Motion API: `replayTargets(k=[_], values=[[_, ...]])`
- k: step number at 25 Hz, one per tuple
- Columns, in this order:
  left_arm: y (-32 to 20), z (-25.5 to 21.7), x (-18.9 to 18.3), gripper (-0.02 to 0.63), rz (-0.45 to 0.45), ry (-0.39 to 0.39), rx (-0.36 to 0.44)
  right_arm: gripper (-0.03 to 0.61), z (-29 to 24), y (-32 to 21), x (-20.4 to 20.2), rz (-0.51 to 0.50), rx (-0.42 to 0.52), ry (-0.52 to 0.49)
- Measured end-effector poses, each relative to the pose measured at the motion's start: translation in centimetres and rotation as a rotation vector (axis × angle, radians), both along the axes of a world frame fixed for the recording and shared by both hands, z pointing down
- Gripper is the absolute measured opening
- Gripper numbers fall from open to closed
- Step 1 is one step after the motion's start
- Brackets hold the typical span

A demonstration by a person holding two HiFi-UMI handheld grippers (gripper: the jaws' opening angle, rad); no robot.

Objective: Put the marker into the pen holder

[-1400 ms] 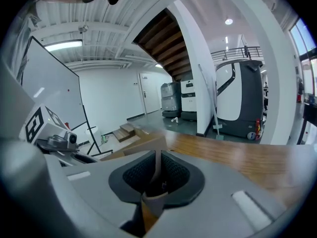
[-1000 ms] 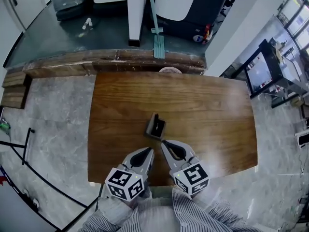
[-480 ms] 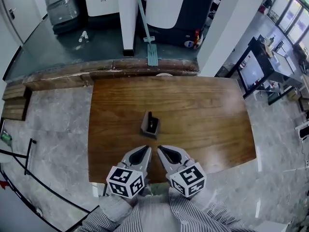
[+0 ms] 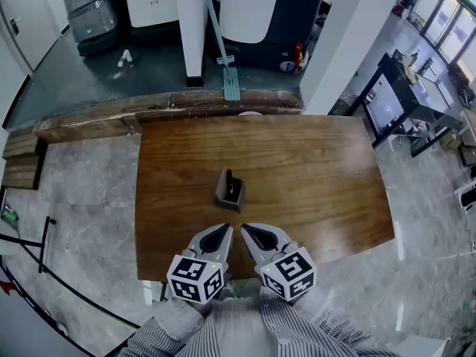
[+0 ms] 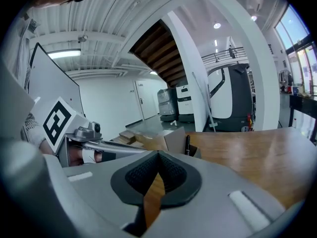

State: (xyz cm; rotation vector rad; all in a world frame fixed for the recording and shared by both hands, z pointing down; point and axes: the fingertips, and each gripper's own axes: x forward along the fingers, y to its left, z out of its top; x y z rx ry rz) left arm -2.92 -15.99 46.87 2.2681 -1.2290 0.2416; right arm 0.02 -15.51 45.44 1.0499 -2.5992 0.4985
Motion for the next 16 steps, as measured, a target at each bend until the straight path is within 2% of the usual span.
replayTargets(k=[16], values=[[0.86,-0.95,0.21,0.008,-0.002,0.017,0.020,-0.002,-0.30,0.78,0.40,0.006,-0.007,-0.002]])
